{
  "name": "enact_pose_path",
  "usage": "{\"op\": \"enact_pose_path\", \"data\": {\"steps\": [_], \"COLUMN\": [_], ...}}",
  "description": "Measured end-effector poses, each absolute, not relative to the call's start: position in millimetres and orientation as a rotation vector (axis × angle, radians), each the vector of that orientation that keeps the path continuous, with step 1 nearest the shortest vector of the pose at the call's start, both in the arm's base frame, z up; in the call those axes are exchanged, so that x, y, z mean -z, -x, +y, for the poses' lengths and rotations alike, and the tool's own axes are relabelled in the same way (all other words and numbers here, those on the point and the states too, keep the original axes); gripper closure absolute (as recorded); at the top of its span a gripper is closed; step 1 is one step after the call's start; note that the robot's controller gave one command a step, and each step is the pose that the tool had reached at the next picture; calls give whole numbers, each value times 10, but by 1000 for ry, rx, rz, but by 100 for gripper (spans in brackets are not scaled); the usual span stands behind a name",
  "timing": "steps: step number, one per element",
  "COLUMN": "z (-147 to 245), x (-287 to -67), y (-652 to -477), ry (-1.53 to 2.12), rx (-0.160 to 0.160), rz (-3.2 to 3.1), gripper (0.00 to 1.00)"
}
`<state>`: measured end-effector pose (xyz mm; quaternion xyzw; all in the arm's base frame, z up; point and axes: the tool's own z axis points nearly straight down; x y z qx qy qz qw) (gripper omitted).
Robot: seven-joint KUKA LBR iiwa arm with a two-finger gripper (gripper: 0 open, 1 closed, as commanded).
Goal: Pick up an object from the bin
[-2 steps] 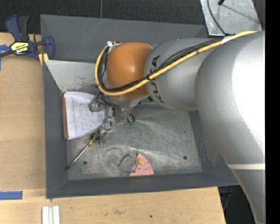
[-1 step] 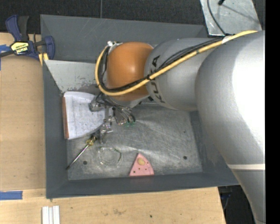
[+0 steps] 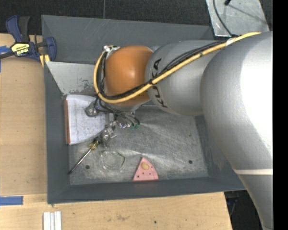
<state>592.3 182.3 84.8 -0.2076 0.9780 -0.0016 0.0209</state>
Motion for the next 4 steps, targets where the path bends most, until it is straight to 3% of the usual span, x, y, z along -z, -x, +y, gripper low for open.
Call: {"op": "enact_pose_path", "data": {"steps": [1,3,4], "z": [1927,1925,1906], "x": [-840,-868,-995], "y": [-5978,-5974,-5931], "ry": [831,831,842], "rx": [1,1,6], "rz": [3001,3004,3028], "gripper": [100,100,100]}}
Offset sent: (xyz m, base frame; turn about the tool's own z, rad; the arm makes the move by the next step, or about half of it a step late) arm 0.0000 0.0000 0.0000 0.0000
